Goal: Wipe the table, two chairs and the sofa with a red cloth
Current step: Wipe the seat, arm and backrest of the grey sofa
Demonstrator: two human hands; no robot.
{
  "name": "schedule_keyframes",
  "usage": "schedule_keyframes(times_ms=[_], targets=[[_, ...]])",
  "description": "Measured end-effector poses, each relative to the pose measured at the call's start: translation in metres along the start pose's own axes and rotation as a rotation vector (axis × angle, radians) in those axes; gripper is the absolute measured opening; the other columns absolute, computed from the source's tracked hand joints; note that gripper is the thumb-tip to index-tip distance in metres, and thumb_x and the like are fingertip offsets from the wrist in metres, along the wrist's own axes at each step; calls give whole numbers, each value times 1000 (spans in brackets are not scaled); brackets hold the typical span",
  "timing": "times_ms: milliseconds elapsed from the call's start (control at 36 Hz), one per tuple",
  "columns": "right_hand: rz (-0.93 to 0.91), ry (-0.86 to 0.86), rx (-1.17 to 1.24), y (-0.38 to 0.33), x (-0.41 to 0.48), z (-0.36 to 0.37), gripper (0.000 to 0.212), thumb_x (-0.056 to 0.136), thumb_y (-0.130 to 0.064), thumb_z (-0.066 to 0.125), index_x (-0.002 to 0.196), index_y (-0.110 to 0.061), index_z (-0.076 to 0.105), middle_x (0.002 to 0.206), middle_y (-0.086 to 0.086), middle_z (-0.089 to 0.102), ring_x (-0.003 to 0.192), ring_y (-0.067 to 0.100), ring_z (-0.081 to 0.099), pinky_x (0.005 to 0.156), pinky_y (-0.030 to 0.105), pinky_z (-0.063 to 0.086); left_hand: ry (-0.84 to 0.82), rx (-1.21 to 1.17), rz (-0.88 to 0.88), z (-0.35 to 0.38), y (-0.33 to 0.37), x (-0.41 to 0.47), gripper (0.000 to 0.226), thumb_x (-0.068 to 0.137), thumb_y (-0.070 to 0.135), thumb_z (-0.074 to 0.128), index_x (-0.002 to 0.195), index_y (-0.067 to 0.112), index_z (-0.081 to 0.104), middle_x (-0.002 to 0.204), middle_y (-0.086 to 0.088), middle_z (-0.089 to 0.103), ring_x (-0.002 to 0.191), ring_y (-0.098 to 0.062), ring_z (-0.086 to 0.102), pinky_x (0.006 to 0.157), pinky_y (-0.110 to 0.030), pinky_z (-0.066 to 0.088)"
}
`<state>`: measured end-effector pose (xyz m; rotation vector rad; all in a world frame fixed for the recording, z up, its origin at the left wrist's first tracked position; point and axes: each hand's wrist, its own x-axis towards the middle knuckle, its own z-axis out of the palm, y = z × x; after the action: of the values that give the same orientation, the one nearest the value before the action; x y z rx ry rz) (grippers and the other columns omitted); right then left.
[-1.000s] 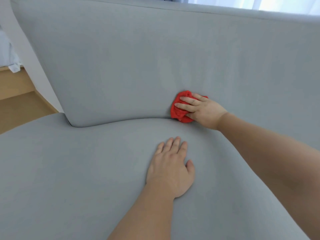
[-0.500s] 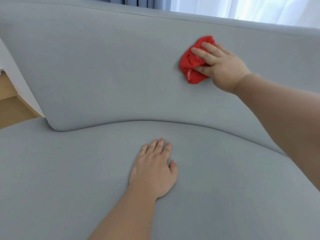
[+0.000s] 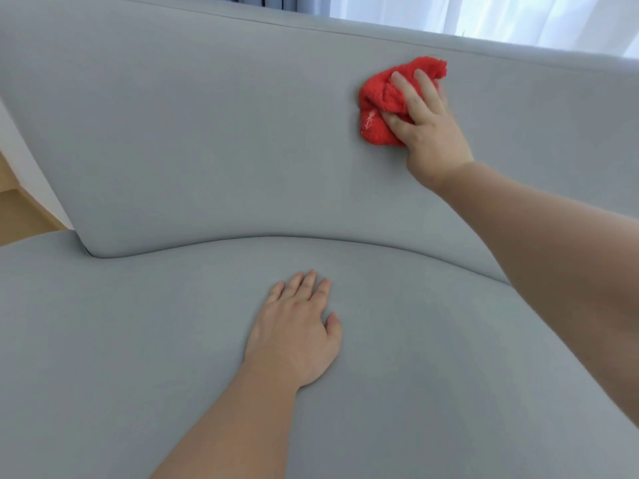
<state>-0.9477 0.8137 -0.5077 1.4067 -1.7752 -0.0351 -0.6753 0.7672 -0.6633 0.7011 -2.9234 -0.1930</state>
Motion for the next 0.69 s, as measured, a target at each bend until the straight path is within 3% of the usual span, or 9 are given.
schedule_keyframes(times_ms=[222, 417, 500, 528, 611, 667, 694], targets=[[-141, -211, 19, -33, -56, 36, 54, 77, -8, 28, 110, -6, 71, 147, 20, 42, 131, 53, 36, 103, 62, 12, 14, -3, 2, 0, 0, 0, 60, 97, 43, 21, 153, 23, 11, 161, 2, 6, 147, -14, 3, 119, -36, 3], [-479, -459, -69, -47, -95, 62, 41, 86, -20, 37, 87, -16, 78, 137, 10, 56, 124, 43, 52, 102, 61, 22, 26, -11, 7, 1, 0, 1, 60, 97, 43, 22, 153, 23, 12, 161, 2, 7, 146, -14, 4, 119, -36, 3], [-508, -398, -87, -49, -92, 59, 10, 80, -9, 70, 83, -14, 78, 134, 10, 59, 121, 42, 55, 100, 61, 24, 33, -14, 5, 1, 0, 0, 60, 96, 43, 22, 153, 23, 13, 161, 2, 7, 146, -14, 5, 119, -36, 3], [-513, -394, -111, -48, -91, 58, 8, 79, -8, 73, 83, -13, 78, 132, 10, 60, 120, 42, 56, 99, 61, 25, 30, -17, 9, 1, 0, 0, 60, 96, 43, 22, 153, 23, 13, 161, 2, 7, 146, -14, 5, 119, -36, 3], [-512, -367, -137, -37, -91, 55, 29, 87, -17, 50, 79, -17, 78, 131, 6, 62, 120, 38, 57, 101, 57, 29, 34, -13, 5, 1, -1, 0, 60, 96, 43, 23, 153, 23, 12, 161, 3, 7, 146, -14, 4, 119, -35, 3], [-513, -380, -132, -29, -90, 49, 12, 80, -13, 67, 84, -15, 78, 132, 7, 61, 122, 38, 56, 102, 57, 30, 36, -14, 5, 2, -1, 0, 60, 96, 43, 23, 153, 23, 12, 161, 2, 7, 146, -14, 5, 119, -35, 3], [-507, -385, -128, -25, -89, 45, 15, 74, -11, 75, 88, -14, 78, 133, 8, 60, 123, 38, 55, 103, 58, 30, 39, -15, 5, 2, -1, 0, 60, 96, 43, 23, 152, 24, 13, 161, 2, 8, 146, -14, 5, 119, -35, 3]])
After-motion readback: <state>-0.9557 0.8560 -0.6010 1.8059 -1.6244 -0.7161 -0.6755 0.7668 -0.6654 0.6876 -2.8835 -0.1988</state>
